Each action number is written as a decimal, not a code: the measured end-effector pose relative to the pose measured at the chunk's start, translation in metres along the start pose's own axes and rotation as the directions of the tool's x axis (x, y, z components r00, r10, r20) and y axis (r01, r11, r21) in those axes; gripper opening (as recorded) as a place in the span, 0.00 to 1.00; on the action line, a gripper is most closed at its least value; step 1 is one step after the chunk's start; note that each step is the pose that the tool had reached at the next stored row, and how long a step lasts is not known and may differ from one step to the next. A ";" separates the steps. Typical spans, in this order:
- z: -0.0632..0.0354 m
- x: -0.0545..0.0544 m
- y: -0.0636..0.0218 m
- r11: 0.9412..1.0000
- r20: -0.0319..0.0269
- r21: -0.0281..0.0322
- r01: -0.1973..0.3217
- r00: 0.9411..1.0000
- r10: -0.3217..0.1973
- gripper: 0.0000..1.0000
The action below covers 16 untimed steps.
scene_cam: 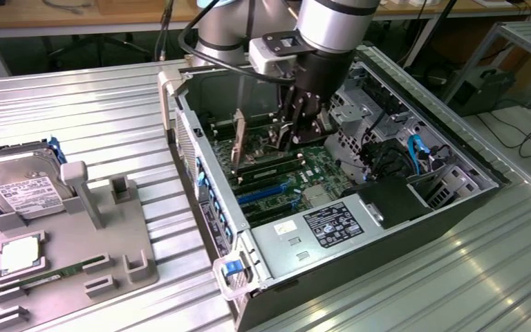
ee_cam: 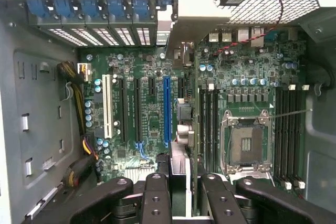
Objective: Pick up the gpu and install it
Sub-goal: 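Insert the gpu into the slot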
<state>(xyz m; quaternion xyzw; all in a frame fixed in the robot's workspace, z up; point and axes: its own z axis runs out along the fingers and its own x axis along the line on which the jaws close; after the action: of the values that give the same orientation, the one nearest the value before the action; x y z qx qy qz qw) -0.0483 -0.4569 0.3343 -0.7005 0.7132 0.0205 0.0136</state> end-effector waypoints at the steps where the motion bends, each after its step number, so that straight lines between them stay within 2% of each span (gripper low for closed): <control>1: 0.0017 0.000 0.0002 1.000 0.000 0.000 0.000 1.000 0.000 0.28; 7: 0.0075 0.000 0.0046 1.000 0.000 0.000 0.000 1.000 0.000 0.28; 13: 0.0164 0.003 0.0052 1.000 0.000 0.000 0.000 1.000 0.000 0.28; 16: 0.0213 0.003 0.0096 1.000 0.000 0.000 0.000 1.000 0.000 0.28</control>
<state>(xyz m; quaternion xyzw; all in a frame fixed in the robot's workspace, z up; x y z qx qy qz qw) -0.0582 -0.4586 0.3130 -0.7005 0.7133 0.0206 0.0136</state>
